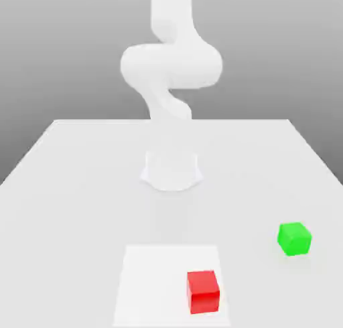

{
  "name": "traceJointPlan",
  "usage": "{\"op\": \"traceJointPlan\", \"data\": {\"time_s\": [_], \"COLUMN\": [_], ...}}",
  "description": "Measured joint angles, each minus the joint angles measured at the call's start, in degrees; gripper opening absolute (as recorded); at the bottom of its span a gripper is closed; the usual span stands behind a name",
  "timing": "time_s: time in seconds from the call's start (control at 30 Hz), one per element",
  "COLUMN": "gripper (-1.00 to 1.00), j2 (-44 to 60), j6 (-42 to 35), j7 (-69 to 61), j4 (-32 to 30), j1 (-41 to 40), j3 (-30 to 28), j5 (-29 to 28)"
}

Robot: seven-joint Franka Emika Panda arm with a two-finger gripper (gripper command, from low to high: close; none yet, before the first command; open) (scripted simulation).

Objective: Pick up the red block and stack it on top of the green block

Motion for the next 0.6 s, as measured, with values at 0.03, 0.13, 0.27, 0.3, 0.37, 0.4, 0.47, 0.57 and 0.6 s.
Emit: {"op": "traceJointPlan", "data": {"time_s": [0.03,0.13,0.27,0.3,0.37,0.4,0.47,0.57,0.6], "gripper": [0.00,0.00,0.00,0.00,0.00,0.00,0.00,0.00,0.00], "j2": [2.26,8.65,16.98,19.06,23.21,25.29,29.44,35.67,37.75], "j6": [0.98,3.75,7.36,8.23,10.06,10.96,12.77,15.47,16.37], "j7": [0.05,0.15,0.32,0.34,0.44,0.49,0.58,0.66,0.69], "j4": [-0.61,-2.35,-4.61,-5.16,-6.30,-6.86,-7.99,-9.68,-10.25], "j1": [0.09,0.24,0.54,0.53,0.76,0.88,1.11,1.43,1.66], "j3": [0.19,0.82,1.54,1.80,2.09,2.22,2.50,2.99,3.10], "j5": [-0.10,-0.30,-0.63,-0.68,-0.84,-0.94,-1.11,-1.29,-1.35]}}
